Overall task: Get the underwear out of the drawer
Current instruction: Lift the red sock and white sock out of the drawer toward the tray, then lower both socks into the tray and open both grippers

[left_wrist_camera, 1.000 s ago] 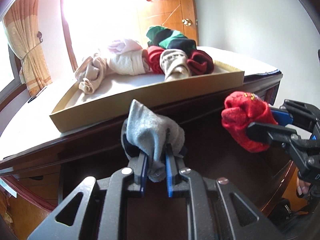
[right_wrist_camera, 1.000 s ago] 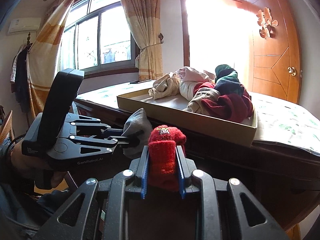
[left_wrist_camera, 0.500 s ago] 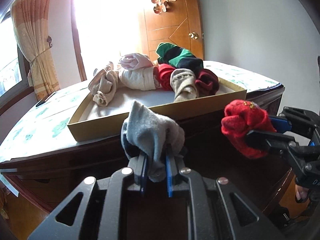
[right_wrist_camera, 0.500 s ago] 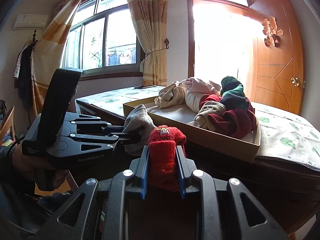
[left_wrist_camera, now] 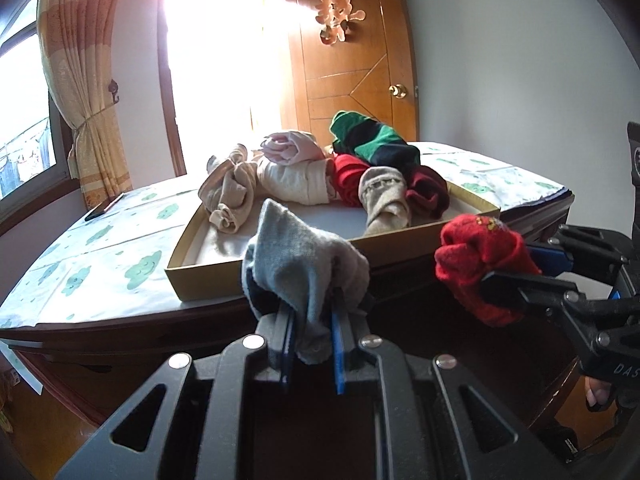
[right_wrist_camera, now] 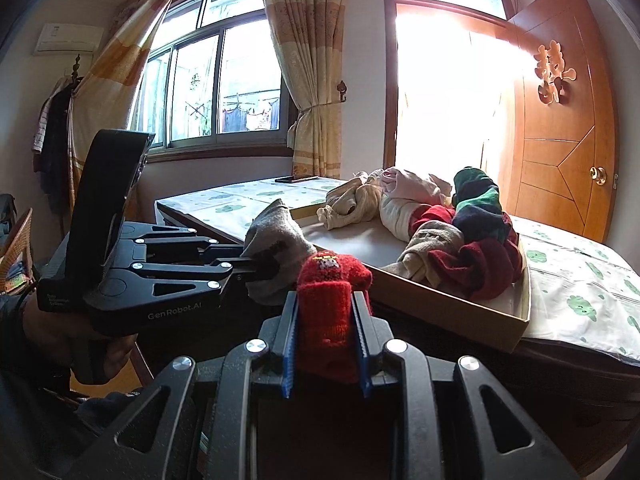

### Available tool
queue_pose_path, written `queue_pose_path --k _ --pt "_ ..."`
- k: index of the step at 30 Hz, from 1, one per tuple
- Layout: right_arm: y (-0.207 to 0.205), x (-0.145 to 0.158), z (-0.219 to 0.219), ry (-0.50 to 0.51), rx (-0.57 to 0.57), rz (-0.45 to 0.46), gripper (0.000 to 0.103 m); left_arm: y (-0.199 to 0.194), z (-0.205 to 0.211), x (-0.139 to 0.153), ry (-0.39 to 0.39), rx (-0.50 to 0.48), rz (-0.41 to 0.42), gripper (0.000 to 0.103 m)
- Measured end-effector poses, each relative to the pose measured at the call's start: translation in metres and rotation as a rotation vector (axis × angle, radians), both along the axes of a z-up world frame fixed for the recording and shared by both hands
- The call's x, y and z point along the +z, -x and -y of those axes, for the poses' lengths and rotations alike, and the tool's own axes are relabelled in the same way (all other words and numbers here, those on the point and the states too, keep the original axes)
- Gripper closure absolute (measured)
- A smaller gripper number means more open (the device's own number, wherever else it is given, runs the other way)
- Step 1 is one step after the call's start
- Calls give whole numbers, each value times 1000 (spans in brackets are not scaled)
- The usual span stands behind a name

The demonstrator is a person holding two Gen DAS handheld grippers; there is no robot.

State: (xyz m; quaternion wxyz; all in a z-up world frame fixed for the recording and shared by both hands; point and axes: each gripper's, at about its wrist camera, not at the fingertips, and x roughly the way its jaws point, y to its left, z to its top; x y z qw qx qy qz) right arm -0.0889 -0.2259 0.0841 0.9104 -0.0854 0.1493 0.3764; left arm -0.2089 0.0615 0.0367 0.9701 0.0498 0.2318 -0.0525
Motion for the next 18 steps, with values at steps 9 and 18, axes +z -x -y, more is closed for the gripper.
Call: queue_pose_path --k 9,18 --pt "-13 18 -10 -2 14 19 77 -6 -9 12 -1 16 15 90" --pt "-27 30 -17 -14 21 11 77 -14 -16 24 -4 21 27 90"
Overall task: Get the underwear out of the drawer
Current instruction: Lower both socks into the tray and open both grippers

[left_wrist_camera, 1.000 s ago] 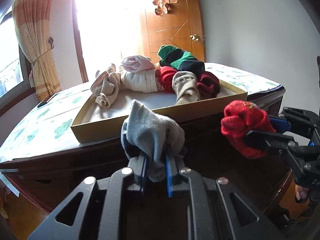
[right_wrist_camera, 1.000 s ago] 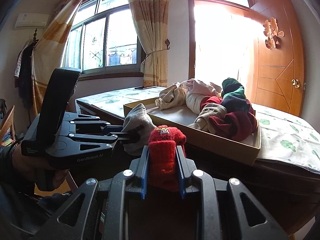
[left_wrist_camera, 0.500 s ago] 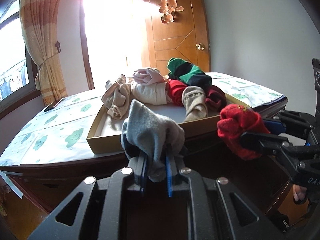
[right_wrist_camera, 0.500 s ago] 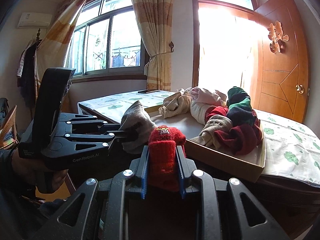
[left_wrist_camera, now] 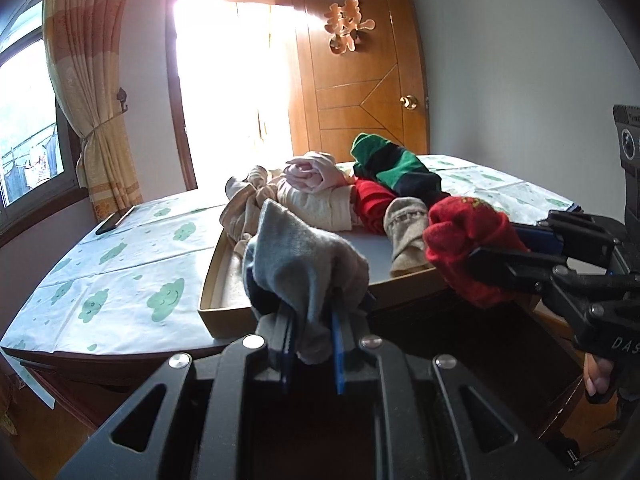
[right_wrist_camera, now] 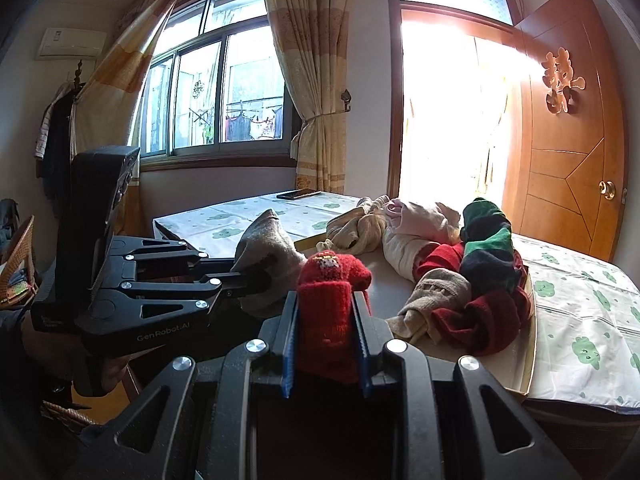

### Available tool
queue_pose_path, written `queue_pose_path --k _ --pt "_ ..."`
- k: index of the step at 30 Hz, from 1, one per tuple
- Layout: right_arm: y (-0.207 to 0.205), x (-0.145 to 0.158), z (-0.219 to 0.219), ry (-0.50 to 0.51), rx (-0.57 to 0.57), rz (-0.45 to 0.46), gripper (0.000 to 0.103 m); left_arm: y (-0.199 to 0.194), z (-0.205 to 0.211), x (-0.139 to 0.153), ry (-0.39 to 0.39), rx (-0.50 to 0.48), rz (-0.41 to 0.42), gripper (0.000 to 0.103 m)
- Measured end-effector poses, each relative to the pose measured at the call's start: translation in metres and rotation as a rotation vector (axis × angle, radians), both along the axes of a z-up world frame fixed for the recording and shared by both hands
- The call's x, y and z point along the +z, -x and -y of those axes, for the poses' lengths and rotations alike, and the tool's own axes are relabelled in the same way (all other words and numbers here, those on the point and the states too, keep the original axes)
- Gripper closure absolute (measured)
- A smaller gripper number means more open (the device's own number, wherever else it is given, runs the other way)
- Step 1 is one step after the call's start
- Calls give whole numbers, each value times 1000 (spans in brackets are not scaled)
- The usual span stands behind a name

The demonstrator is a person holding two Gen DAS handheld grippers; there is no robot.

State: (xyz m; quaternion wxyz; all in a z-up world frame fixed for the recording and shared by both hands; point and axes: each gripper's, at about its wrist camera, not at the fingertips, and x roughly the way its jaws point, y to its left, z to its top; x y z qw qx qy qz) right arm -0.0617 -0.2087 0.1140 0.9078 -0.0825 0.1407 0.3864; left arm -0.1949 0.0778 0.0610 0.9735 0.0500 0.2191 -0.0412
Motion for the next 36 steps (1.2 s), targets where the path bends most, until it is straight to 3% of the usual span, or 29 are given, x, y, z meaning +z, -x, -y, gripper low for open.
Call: queue_pose_path --k 24,36 --pt "-65 26 -22 1 -20 -63 77 -57 -23 25 -38 30 -32 90" --pt "-113 8 -59 75 -43 -152 77 -112 -36 10 -50 49 -152 90"
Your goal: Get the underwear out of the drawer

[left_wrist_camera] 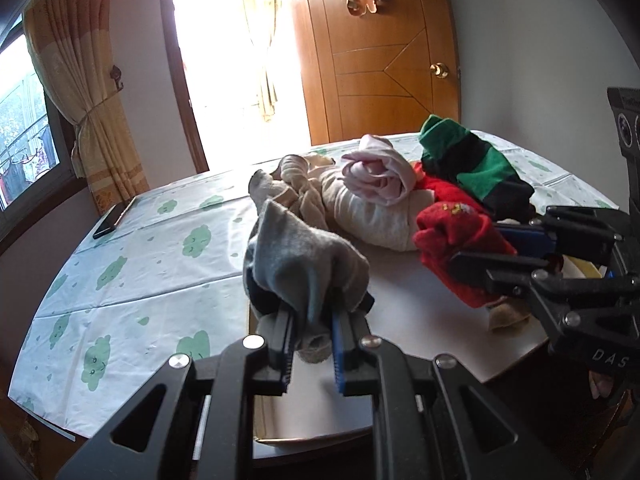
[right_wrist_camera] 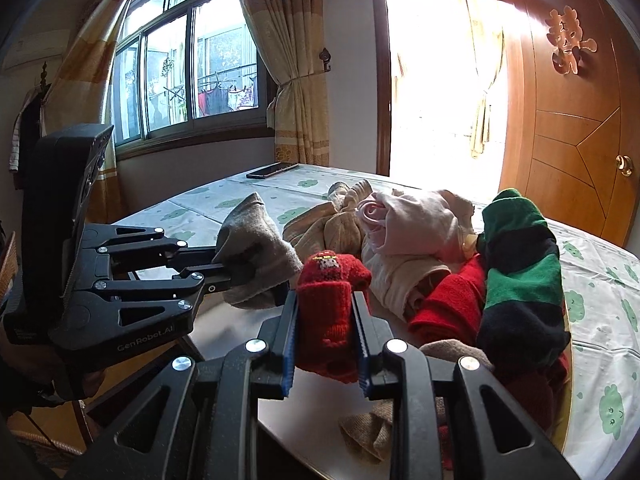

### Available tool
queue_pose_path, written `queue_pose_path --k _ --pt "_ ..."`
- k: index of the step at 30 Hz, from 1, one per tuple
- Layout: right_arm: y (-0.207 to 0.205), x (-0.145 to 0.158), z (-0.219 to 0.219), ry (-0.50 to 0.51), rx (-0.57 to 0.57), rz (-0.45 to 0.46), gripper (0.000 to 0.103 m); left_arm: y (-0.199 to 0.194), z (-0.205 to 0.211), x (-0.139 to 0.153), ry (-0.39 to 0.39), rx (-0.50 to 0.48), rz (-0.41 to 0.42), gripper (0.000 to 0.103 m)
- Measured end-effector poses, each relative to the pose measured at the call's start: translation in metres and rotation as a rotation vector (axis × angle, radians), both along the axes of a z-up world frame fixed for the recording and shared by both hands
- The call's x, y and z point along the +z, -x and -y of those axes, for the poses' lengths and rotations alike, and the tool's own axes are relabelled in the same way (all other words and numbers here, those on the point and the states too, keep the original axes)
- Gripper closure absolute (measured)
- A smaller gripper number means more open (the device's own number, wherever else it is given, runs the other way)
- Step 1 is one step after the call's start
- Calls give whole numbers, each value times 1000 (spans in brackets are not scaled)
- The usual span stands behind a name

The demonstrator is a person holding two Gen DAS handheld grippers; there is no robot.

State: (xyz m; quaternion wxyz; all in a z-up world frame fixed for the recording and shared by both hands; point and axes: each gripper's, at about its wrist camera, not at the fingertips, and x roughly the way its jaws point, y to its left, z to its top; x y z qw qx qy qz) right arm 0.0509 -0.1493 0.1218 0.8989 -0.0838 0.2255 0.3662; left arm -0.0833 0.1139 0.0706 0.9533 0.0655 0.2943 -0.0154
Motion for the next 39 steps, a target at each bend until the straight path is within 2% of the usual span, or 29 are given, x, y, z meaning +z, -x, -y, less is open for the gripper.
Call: queue_pose_path --k 9,10,12,15,16,19,22,25,35,39 --pt "-15 -15 -12 57 -14 -48 75 -19 -3 -12 -5 12 -55 89" --pt "-16 -17 -13 63 -15 -54 75 -19 -2 -13 -11 14 -56 84" --pt "-16 -17 -14 74 -16 -55 75 -19 -1 -13 -15 20 -55 82" --pt "-16 -17 -15 86 -20 -53 64 -17 1 -13 -16 24 -52 71" --pt "-15 -17 -14 84 -25 -49 58 -16 1 -13 -12 23 -51 63" --pt "-11 -17 -8 59 -33 -48 52 -10 2 -12 -6 21 -44 56" --pt "-4 -14 -3 38 -45 -37 46 -1 3 -10 2 24 -27 44" --pt "6 -10 5 21 -48 -20 40 10 4 -8 20 19 -18 42" --pt "54 2 39 -36 -84 25 37 63 14 0 108 23 63 35" --pt "77 8 54 -68 -119 79 30 79 18 0 118 31 84 35"
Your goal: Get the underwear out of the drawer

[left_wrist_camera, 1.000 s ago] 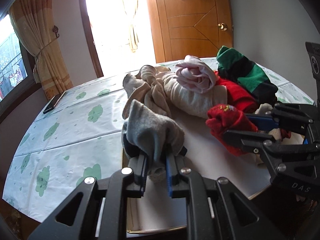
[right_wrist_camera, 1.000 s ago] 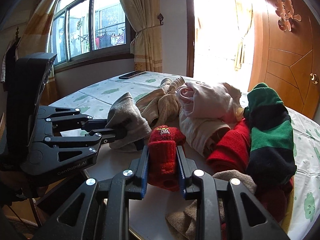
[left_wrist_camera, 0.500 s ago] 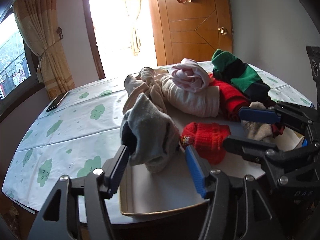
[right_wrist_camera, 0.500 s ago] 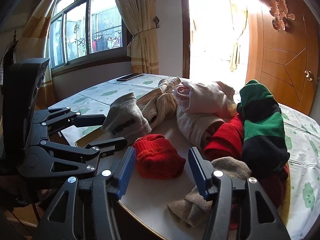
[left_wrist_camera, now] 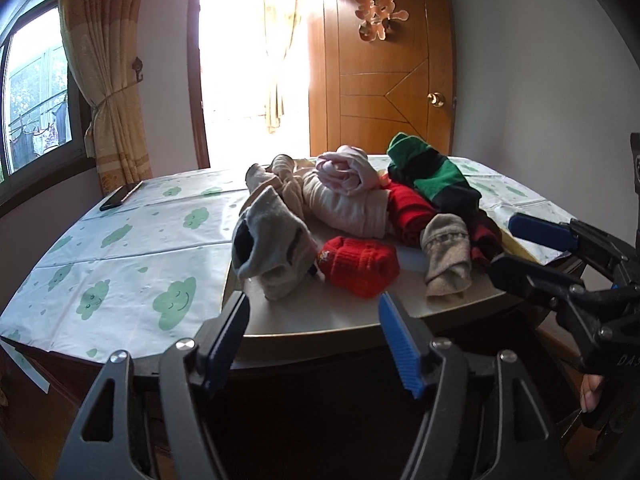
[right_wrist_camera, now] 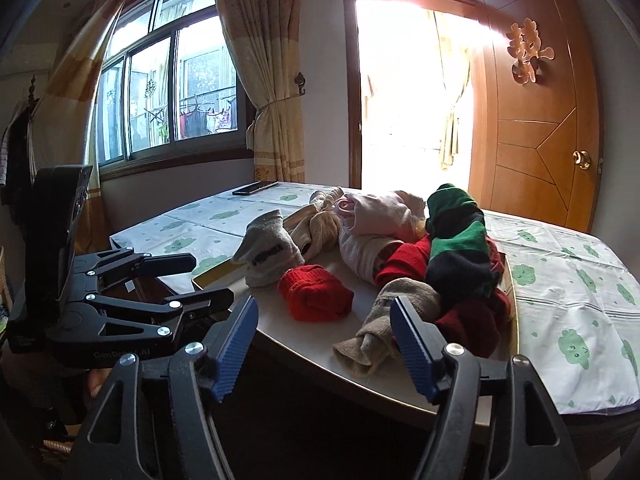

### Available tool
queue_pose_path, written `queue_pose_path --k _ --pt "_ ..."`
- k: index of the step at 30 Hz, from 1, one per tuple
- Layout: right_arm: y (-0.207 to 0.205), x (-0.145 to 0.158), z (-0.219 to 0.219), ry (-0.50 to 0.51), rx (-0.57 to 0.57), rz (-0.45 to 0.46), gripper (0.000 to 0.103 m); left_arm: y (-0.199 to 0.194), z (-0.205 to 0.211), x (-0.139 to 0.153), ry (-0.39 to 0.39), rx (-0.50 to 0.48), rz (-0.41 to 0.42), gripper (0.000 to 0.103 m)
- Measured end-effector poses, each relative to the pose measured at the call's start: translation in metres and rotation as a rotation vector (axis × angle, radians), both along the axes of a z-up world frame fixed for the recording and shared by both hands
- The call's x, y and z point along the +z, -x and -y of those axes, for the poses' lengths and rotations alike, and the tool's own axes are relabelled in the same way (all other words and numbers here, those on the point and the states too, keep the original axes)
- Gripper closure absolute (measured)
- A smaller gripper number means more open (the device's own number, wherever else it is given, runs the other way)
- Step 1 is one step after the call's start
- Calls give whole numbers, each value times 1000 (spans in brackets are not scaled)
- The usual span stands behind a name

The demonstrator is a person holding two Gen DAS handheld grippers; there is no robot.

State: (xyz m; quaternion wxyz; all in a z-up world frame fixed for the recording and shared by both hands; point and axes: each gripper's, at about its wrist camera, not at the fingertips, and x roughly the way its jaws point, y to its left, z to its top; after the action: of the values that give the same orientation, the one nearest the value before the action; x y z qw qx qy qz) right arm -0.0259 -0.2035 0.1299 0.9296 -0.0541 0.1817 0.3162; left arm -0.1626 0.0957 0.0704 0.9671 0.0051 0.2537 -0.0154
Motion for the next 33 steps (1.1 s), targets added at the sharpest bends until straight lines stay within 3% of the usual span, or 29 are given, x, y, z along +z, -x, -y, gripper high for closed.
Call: queue_pose_path --k 10,18,33 --pt "24 7 30 -92 -55 15 27 23 13 4 1 -2 45 29" --pt "33 5 27 -77 -59 37 27 26 17 3 -6 7 56 13" --pt "38 7 33 -103 -71 57 26 28 17 3 -10 14 57 13"
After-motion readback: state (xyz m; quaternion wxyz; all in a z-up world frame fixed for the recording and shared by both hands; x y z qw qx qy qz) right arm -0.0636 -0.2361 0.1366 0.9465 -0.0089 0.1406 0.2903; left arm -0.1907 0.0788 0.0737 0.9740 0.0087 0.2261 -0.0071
